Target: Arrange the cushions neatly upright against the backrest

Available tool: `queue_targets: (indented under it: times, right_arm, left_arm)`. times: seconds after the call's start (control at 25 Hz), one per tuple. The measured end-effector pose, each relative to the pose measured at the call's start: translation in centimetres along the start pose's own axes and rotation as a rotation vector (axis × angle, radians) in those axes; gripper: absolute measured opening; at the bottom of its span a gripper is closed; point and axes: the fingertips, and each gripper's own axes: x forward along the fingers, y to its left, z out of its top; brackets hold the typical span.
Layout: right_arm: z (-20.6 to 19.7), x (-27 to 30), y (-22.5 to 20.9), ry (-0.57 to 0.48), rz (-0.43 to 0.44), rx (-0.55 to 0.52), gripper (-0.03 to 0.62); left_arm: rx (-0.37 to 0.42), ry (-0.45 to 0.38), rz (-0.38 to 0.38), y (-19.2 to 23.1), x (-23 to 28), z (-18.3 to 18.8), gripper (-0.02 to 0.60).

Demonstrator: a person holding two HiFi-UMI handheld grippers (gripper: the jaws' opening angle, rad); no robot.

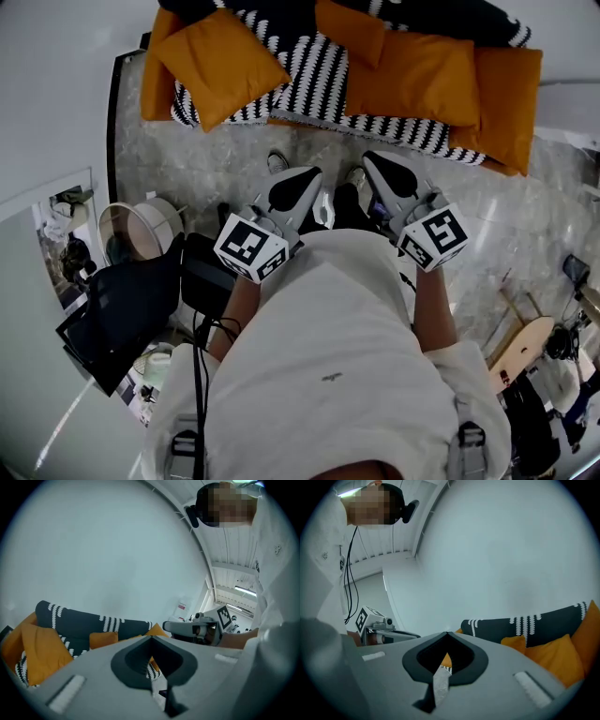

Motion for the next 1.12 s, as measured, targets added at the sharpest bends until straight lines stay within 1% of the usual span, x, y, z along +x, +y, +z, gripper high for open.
queue_targets:
  times: [0.16, 0.32, 0.48, 0.8, 1.12]
  right_arm:
    - [0.8, 3.0, 1.2, 0.002, -0.016, -0.025, 0.026]
    - [1.8, 7.0, 3.5, -0.017, -0.042, -0.032, 0.026]
    - [2.8, 11.5, 5.6, -0.031, -0.064, -0.047, 0.026]
    - [3.6, 19.9, 9.2, -0.025, -0.08, -0.06, 0.026]
    - [3.5, 25.4, 11.4, 0.019, -0.099, -0.07, 0.026]
  left_arm:
    - [0.031, -0.014, -0.033, 1.9, -1.4, 1.2, 0.001]
    - [0.043, -0.015, -0.044, 5.5, -4.3, 2.1, 0.002]
    - [0.038, -0.046, -0.042, 10.1, -7.4, 3.5, 0.0]
    - [0.039, -0.065, -0.015, 18.8, -13.5, 4.7, 0.002]
    - [0.022, -0.071, 0.005, 24.6, -17.6, 5.1, 0.001]
